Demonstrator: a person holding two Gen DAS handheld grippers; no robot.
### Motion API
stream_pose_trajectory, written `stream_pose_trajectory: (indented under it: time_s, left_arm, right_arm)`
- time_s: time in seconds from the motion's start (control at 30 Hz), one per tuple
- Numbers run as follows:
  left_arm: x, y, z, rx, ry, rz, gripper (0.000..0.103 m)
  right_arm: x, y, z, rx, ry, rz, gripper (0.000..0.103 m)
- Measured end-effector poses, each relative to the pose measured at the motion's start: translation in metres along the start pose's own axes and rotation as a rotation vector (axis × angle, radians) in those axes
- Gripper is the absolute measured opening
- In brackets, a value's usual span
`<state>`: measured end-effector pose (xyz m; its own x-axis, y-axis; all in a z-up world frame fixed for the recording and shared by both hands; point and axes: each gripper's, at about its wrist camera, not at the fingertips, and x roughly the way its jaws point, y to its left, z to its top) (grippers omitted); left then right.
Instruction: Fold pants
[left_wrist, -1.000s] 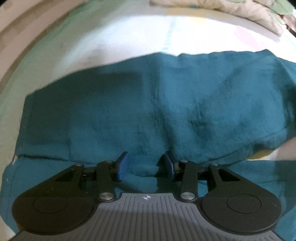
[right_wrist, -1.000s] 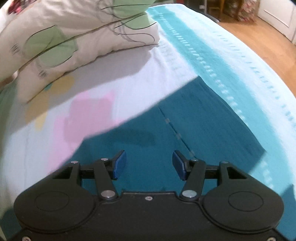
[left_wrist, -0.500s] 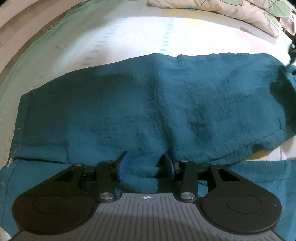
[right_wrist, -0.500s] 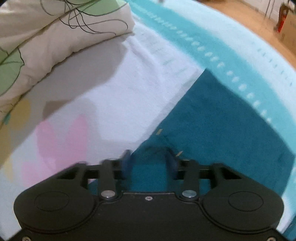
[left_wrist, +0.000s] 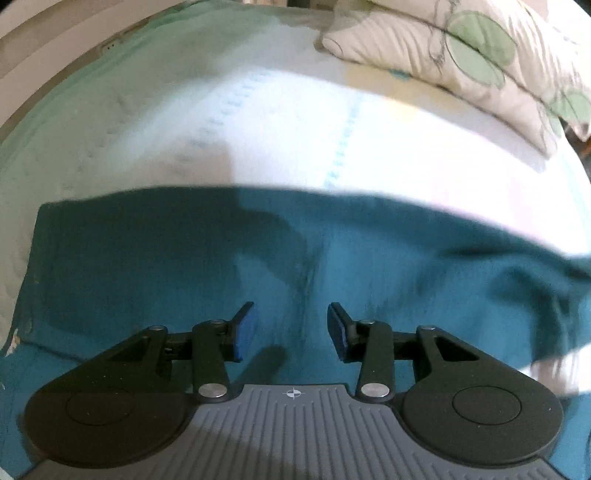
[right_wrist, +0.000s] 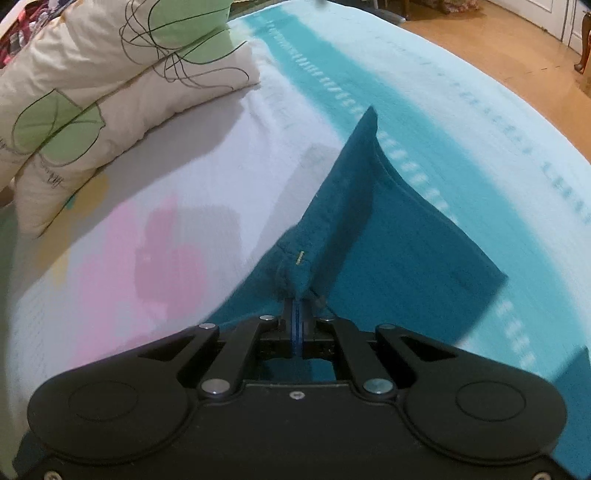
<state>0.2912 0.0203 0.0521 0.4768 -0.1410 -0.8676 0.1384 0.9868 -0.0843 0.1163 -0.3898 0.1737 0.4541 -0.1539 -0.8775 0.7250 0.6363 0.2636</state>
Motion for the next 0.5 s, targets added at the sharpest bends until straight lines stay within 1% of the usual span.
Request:
stream_pose_trajectory:
  time_s: [0.13, 0.27, 0.37, 0.5]
  left_arm:
    - [0.007, 0.001, 0.024, -0.063, 0.005, -0.065, 0.041]
    - [0.026, 0.004, 0.043, -0.160, 0.043, -0.108, 0.041]
    - [0.044, 0.007, 0.054, -0.222, 0.075, -0.104, 0.041]
    - [0.057, 0.016, 0.059, -0.297, 0.090, -0.100, 0.041]
  right_arm:
    - [-0.003, -0.009, -0.017, -0.034, 0.005, 0.003, 0.004]
    - [0.003, -0.015, -0.024, -0.040, 0.021, 0.004, 0.004]
    - [0.009, -0.019, -0.025, -0.026, 0.033, 0.011, 0.004]
    - [0.013, -0.025, -0.027, -0.022, 0.043, 0.020, 0.004]
